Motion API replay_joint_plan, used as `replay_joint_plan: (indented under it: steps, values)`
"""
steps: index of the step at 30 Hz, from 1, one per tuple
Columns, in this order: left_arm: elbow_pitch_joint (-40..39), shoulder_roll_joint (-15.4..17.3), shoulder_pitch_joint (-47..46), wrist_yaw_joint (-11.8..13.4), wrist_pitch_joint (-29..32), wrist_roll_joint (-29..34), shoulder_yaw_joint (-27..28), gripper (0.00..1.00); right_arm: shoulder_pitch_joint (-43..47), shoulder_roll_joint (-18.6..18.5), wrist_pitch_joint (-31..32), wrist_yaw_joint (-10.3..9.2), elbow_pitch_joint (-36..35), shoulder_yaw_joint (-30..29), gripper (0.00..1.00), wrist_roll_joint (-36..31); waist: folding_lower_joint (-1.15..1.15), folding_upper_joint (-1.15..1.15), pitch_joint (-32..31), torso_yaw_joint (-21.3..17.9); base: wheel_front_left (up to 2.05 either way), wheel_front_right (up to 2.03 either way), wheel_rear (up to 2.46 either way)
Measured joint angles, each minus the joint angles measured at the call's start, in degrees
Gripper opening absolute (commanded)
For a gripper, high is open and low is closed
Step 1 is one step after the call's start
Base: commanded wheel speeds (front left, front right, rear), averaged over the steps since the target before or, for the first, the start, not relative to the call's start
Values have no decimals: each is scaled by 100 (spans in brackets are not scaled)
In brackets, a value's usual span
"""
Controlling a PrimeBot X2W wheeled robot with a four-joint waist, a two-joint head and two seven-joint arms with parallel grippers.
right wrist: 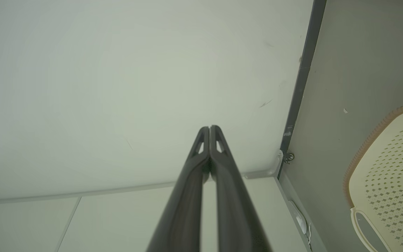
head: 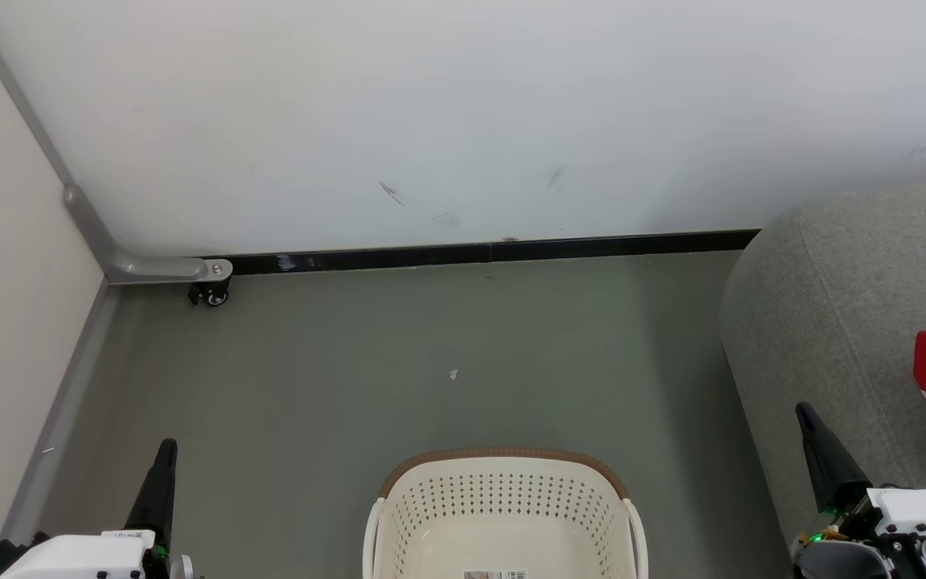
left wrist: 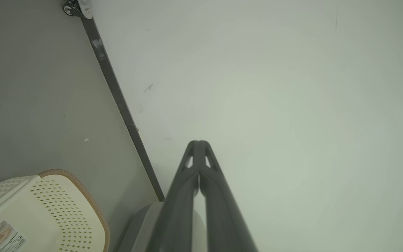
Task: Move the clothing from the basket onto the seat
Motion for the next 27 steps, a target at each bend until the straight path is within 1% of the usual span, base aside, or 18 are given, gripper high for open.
replay_joint_plan:
  steps: [27]
  values:
    - [-15, -1, 0, 0, -1, -1, -5, 0, 0, 12, 1, 0, 5, -44, 0, -1, -1, 0, 1, 0, 0, 0, 0]
